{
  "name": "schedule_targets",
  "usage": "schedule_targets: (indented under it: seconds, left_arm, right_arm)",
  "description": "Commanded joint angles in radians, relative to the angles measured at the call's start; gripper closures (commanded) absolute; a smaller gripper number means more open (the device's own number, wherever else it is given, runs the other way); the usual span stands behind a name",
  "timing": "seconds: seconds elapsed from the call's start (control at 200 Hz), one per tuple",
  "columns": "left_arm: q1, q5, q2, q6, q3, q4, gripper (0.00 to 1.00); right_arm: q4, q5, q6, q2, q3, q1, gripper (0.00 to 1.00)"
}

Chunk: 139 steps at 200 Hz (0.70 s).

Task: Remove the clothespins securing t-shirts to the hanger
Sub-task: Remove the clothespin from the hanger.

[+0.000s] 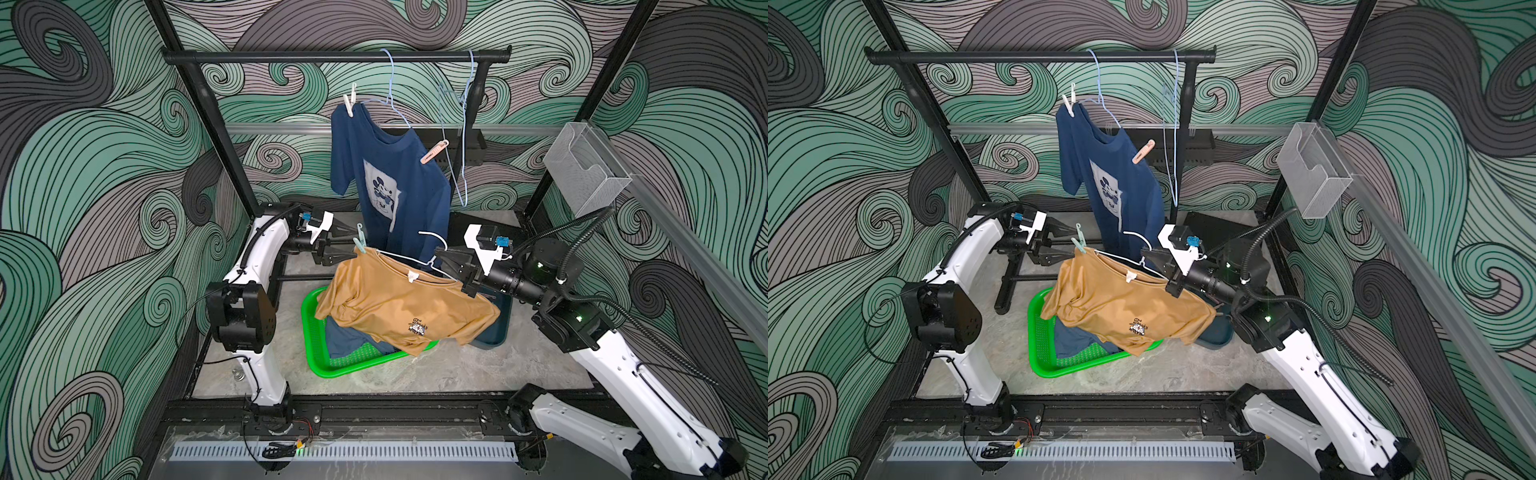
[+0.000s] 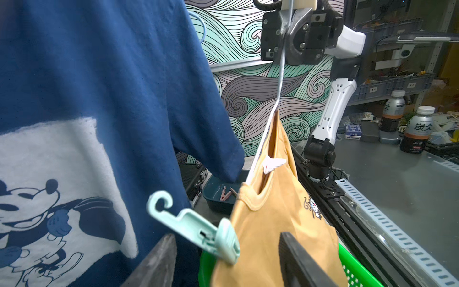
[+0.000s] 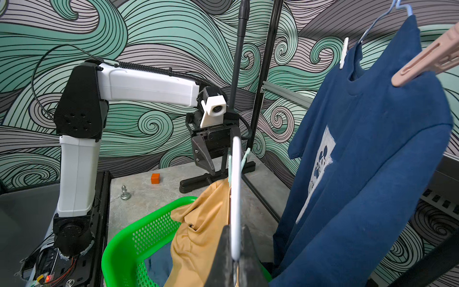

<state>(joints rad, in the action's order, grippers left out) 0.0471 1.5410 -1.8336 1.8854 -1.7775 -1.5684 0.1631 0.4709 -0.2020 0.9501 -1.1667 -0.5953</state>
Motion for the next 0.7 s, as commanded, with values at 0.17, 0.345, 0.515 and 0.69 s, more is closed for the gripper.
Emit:
schedule_targets:
  seconds: [0.17,0.345,0.515,0.69]
  left_arm:
    - [-0.006,0.143,0.015,0.04,-0.015,-0.225,0.42]
    - [-0.004,0.143,0.012,-0.001,-0.022,-0.222,0.5]
    - [-0.002,0.143,0.012,0.0,-0.025,-0.223,0.47]
    - [-0.002,0.143,0.015,-0.001,-0.033,-0.223,0.45]
  right_arm:
    - [-0.092,0.028,0.011,0.018,-0.034,0.005,1.0]
    - [-0.097,0.038,0.015,0.029,-0.041,0.005,1.0]
    - [-0.101,0.049,0.02,0.034,-0.037,0.005,1.0]
    - [-0.107,0.055,0.021,0.033,-0.022,0.005,1.0]
